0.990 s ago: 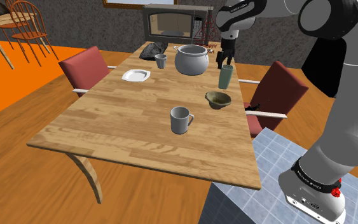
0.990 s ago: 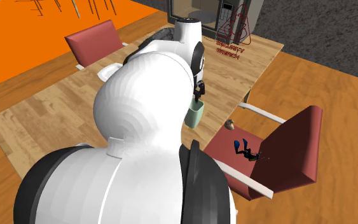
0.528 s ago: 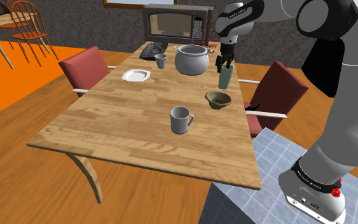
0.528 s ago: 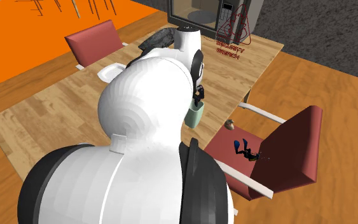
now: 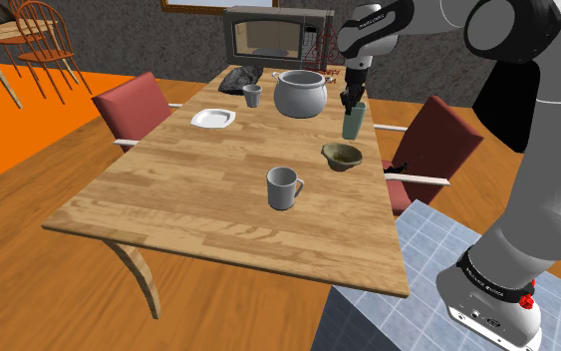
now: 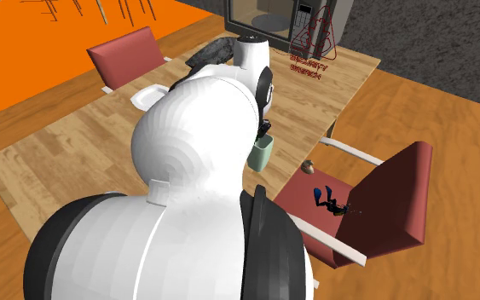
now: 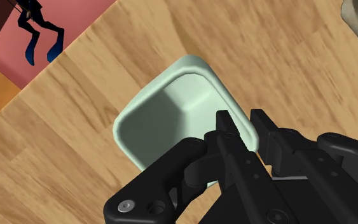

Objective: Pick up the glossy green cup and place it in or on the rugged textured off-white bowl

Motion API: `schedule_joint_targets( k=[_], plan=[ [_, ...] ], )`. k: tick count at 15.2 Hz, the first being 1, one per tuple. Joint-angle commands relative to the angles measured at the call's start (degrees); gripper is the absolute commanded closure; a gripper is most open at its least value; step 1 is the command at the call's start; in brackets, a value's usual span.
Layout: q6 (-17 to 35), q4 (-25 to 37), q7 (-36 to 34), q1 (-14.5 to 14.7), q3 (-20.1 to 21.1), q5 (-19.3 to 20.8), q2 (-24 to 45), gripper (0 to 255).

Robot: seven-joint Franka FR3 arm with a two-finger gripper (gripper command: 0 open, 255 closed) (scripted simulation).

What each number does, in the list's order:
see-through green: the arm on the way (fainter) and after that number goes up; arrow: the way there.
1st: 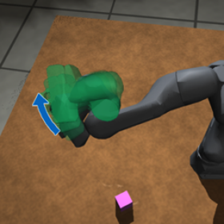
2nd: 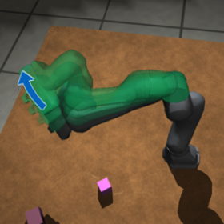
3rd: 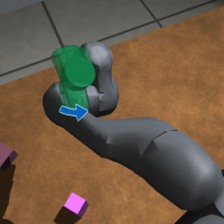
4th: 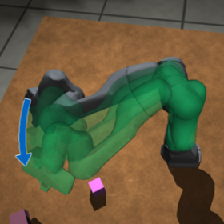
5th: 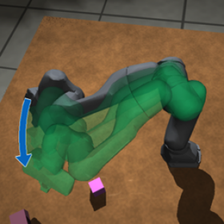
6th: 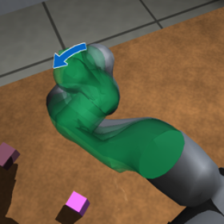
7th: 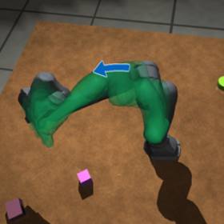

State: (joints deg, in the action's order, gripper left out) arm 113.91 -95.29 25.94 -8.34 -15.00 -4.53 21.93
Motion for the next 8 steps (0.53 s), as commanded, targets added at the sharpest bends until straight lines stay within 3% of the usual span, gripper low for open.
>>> schedule_joint_targets(
  k=[1, 8],
  plan=[
    [0.00, 0.00, 0.00, -0.01, -0.01, 0.01, 0.00, 255],
    [-1.32, 0.84, -0.08, 0.02, -0.08, 0.16, -0.49, 255]
  ],
)
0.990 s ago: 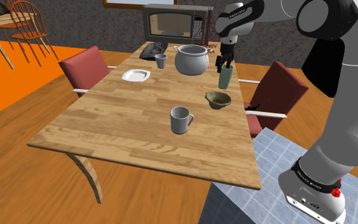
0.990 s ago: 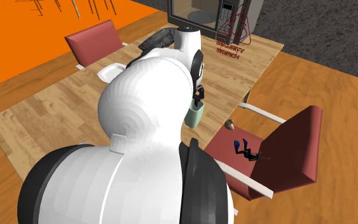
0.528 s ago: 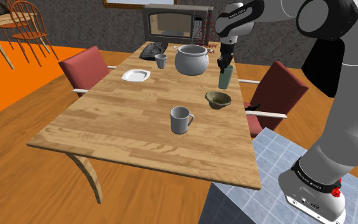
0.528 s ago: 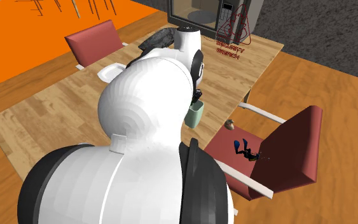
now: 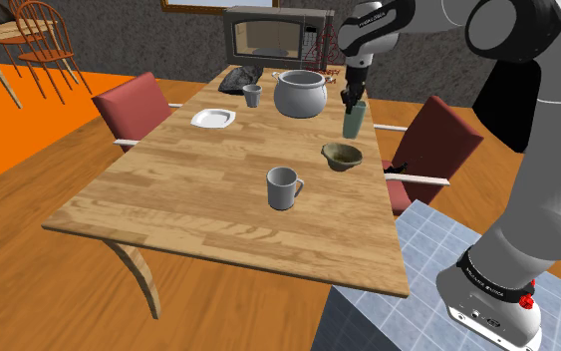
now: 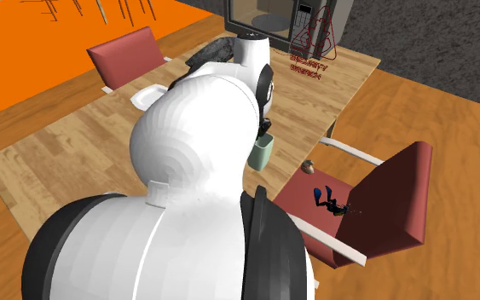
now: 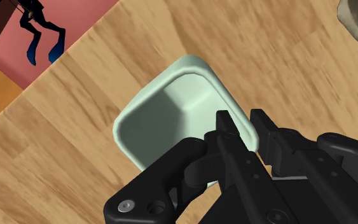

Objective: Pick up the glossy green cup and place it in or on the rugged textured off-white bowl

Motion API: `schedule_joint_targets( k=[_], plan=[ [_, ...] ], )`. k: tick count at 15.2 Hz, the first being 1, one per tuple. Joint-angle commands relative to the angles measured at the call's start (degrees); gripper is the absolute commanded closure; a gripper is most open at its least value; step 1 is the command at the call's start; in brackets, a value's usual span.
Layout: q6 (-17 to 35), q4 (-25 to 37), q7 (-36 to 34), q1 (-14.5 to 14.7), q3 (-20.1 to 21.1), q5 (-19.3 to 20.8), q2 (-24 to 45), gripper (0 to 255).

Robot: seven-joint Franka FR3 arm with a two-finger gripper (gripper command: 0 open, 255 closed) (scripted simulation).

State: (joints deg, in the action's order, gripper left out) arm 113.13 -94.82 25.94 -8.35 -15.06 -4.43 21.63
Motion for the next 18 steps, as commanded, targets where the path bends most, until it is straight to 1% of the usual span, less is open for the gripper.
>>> schedule_joint_targets(
  k=[1, 10, 18],
  plan=[
    [-1.22, 0.84, -0.11, 0.04, -0.05, 0.13, -0.41, 255],
    [-7.51, 5.66, -0.33, 0.03, -0.28, 0.62, -1.94, 255],
    [-13.46, 11.13, -0.40, -0.15, -0.42, 0.80, -2.43, 255]
  ],
)
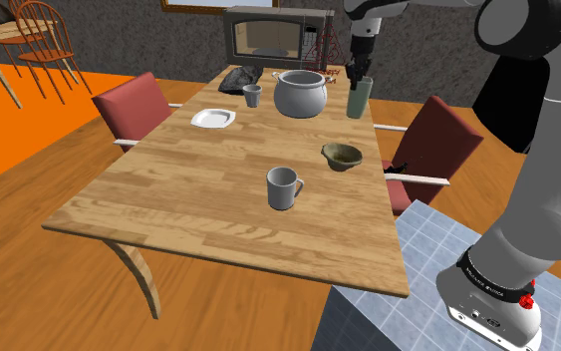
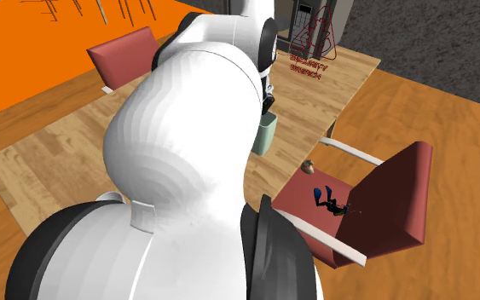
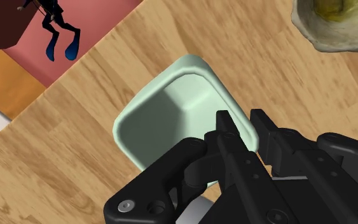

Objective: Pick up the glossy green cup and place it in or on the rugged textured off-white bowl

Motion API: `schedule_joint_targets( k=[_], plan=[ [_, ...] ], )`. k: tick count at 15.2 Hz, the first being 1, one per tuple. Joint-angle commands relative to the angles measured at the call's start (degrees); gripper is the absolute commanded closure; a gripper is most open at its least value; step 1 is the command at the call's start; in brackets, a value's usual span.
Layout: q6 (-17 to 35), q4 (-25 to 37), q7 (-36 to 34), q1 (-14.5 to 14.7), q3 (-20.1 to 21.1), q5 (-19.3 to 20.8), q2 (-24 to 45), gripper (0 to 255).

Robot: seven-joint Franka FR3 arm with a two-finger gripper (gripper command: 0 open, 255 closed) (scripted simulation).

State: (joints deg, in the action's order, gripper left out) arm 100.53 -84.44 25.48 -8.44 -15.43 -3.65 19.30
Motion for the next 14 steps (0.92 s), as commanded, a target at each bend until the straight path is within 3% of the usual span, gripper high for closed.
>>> schedule_joint_targets(
  k=[1, 12, 14],
  plan=[
    [-1.63, 1.53, 0.05, -0.10, -0.05, 0.03, -0.10, 255],
    [-10.69, 11.75, 0.19, -0.76, -0.19, -0.24, 1.07, 255],
    [-10.73, 9.82, -0.78, 0.18, 0.00, 0.30, -0.96, 255]
  ],
)
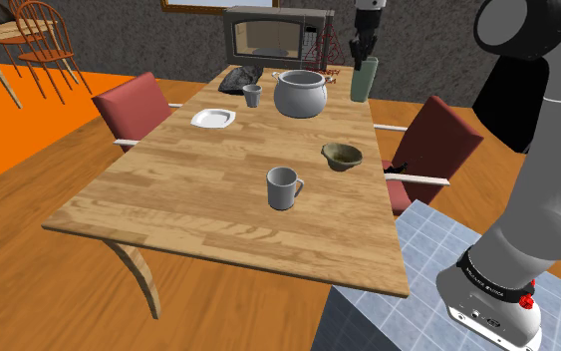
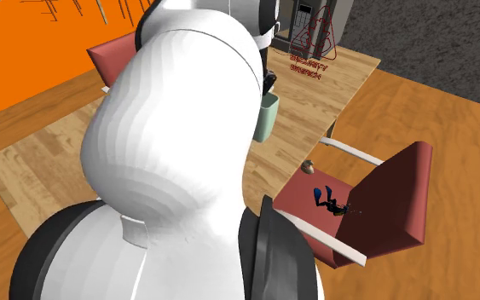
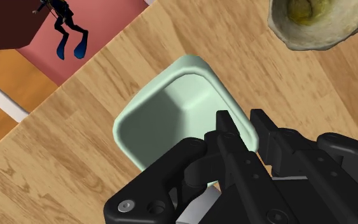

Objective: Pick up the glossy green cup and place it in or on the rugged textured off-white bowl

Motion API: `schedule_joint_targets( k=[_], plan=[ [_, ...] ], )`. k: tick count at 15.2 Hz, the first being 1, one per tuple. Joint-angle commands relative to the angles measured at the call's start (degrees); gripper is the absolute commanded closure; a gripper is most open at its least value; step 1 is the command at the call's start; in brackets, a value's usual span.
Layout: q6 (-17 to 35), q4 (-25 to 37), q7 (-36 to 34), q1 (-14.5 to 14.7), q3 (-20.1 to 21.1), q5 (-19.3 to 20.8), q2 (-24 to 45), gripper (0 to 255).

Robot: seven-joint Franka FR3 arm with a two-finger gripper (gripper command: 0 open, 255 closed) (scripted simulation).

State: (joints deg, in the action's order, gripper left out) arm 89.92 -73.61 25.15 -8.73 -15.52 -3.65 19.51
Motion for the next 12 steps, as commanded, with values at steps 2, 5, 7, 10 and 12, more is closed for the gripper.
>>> schedule_joint_targets(
  k=[2, 5, 7, 10, 12],
  plan=[
    [0.43, -5.49, -2.51, 2.33, 0.55, 1.35, -5.20, 255],
    [0.69, -11.09, -5.81, 4.81, 1.60, 2.74, -10.69, 255],
    [0.54, -14.22, -8.12, 6.28, 2.48, 3.52, -14.03, 255],
    [-0.04, -18.15, -11.67, 8.27, 4.06, 4.40, -18.60, 255],
    [-0.64, -20.31, -14.09, 9.49, 5.24, 4.80, -21.37, 255]
  ],
)
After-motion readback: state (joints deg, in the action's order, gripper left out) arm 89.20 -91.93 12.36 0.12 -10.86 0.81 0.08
